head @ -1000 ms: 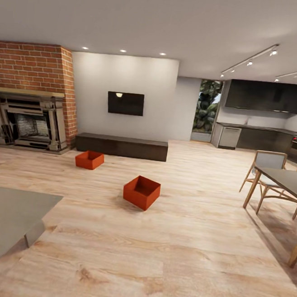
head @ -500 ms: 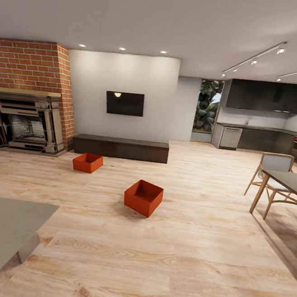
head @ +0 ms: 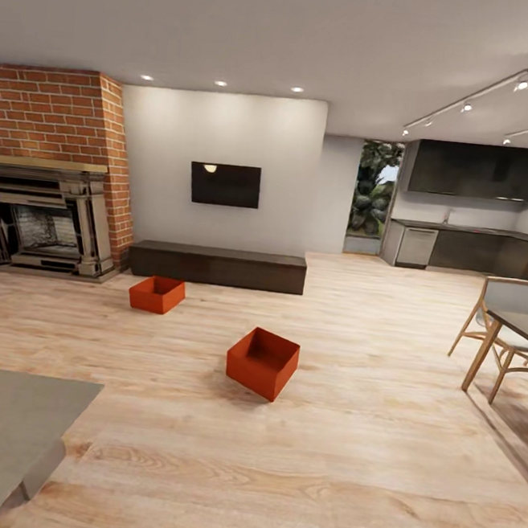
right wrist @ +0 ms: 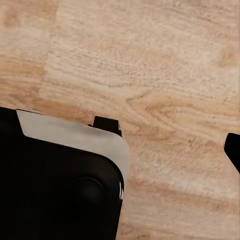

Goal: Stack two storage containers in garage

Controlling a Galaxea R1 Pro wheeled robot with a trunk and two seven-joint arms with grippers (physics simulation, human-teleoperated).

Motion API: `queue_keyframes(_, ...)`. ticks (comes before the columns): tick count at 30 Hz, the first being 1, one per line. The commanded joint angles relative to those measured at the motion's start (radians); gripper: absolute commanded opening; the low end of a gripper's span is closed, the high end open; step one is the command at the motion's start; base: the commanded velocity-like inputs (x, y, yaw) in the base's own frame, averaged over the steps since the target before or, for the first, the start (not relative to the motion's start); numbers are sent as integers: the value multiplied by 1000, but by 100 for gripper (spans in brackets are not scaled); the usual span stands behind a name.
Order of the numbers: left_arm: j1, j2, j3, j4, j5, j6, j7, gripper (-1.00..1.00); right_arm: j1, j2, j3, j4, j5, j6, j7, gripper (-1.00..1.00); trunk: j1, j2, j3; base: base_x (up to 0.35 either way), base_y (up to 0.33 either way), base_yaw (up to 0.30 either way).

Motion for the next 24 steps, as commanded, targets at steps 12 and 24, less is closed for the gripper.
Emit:
queue_keyframes(12, 0, 0, 1, 0, 8, -1, 2, 100, -1, 2, 7, 3, -9, -6, -1, 100, 1, -1, -1, 320, 70, -50)
queue_keyframes(24, 0, 0, 1, 0, 7, -1, 2, 100, -1, 2, 7, 3, -9, -6, -1, 100, 1, -1, -1, 322, 0, -239)
